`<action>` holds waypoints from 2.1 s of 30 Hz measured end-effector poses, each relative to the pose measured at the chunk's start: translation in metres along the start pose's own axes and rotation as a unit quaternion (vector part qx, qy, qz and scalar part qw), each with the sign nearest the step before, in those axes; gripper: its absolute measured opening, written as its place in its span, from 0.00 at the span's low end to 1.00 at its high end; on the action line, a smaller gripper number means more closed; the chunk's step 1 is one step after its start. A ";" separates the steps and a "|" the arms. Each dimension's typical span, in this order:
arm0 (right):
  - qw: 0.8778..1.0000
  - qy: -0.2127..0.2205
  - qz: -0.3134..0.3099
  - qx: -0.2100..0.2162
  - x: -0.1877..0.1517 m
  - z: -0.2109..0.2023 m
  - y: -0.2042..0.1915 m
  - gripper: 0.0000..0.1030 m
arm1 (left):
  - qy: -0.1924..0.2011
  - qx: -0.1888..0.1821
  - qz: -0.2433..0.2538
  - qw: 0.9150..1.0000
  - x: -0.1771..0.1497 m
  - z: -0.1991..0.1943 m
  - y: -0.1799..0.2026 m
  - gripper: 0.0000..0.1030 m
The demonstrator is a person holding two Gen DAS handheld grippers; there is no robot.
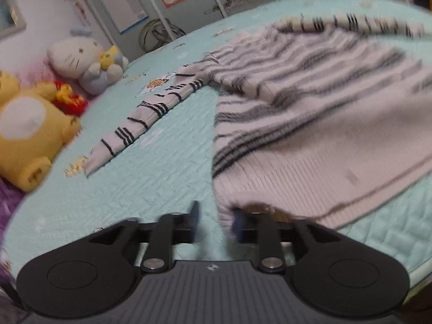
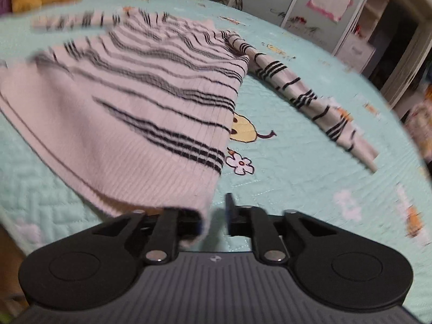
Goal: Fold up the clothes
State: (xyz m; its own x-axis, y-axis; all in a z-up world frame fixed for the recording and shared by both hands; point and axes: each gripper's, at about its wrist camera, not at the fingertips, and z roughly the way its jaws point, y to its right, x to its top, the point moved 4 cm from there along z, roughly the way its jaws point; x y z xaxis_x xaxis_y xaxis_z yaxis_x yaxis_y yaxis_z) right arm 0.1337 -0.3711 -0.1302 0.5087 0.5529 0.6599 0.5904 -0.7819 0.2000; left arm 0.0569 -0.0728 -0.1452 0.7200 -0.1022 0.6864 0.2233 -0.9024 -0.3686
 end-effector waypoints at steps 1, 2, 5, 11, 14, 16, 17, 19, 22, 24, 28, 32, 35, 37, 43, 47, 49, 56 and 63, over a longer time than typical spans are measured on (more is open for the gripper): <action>1.000 -0.002 0.011 0.022 0.000 -0.004 0.008 0.35 | 0.002 -0.009 -0.018 1.000 0.002 -0.004 -0.007 0.49; 0.999 -0.003 0.023 0.043 -0.001 -0.008 0.016 0.40 | 0.003 -0.020 -0.037 0.999 0.002 -0.008 -0.015 0.51; 0.994 -0.009 0.057 0.093 0.002 -0.017 0.036 0.43 | -0.009 -0.050 -0.106 0.993 0.000 -0.023 -0.032 0.55; 0.952 0.030 0.221 0.210 0.019 -0.020 0.079 0.49 | -0.011 -0.114 -0.250 0.962 0.024 -0.007 -0.079 0.55; 0.916 0.052 0.296 0.266 0.035 -0.004 0.100 0.49 | -0.010 -0.141 -0.320 0.937 0.042 0.013 -0.102 0.55; 0.899 0.047 0.309 0.307 0.046 0.004 0.111 0.49 | -0.022 -0.160 -0.326 0.932 0.049 0.021 -0.110 0.55; 0.903 0.027 0.277 0.326 0.051 0.006 0.110 0.50 | -0.027 -0.172 -0.302 0.937 0.049 0.021 -0.108 0.55; 0.924 -0.033 0.185 0.334 0.051 0.010 0.098 0.51 | -0.041 -0.186 -0.252 0.949 0.045 0.020 -0.105 0.55; 0.938 -0.035 0.171 0.298 0.047 0.011 0.110 0.51 | -0.069 -0.170 -0.262 0.947 0.022 0.019 -0.112 0.55; 0.933 0.005 0.234 0.275 0.049 0.018 0.137 0.51 | -0.070 -0.167 -0.306 0.935 0.016 0.022 -0.119 0.55; 0.907 0.081 0.350 0.221 0.062 0.048 0.178 0.52 | -0.053 -0.180 -0.335 0.923 0.035 0.035 -0.105 0.55; 0.911 0.114 0.369 0.146 0.088 0.091 0.198 0.52 | -0.044 -0.218 -0.325 0.919 0.070 0.045 -0.081 0.55; 0.964 0.117 0.227 0.071 0.127 0.113 0.178 0.58 | -0.037 -0.226 -0.313 0.922 0.091 0.052 -0.067 0.57; 0.980 0.126 0.147 0.056 0.152 0.127 0.158 0.67 | -0.036 -0.215 -0.309 0.926 0.100 0.061 -0.061 0.61; 0.991 0.110 0.054 0.046 0.214 0.184 0.125 0.68 | -0.058 -0.186 -0.332 0.923 0.114 0.100 -0.062 0.63; 0.995 0.076 0.058 0.028 0.211 0.229 0.145 0.17 | -0.086 -0.167 -0.352 0.917 0.109 0.126 -0.073 0.63; 0.993 0.075 0.089 0.032 0.208 0.236 0.160 0.08 | -0.096 -0.160 -0.355 0.916 0.105 0.136 -0.075 0.63; 0.946 0.069 0.317 0.029 0.184 0.254 0.254 0.05 | -0.104 -0.148 -0.348 0.920 0.098 0.155 -0.076 0.63; 0.933 0.084 0.344 0.065 0.182 0.244 0.252 0.24 | -0.094 -0.144 -0.353 0.920 0.107 0.169 -0.078 0.63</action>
State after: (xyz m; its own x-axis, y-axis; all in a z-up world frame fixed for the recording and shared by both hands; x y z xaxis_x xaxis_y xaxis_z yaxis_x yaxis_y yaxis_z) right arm 0.5280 -0.3972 -0.1357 0.6961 -0.1276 0.7065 0.2379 -0.8875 -0.3947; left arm 0.2273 0.0570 -0.1492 0.5694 0.6016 0.5603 0.5157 -0.7922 0.3264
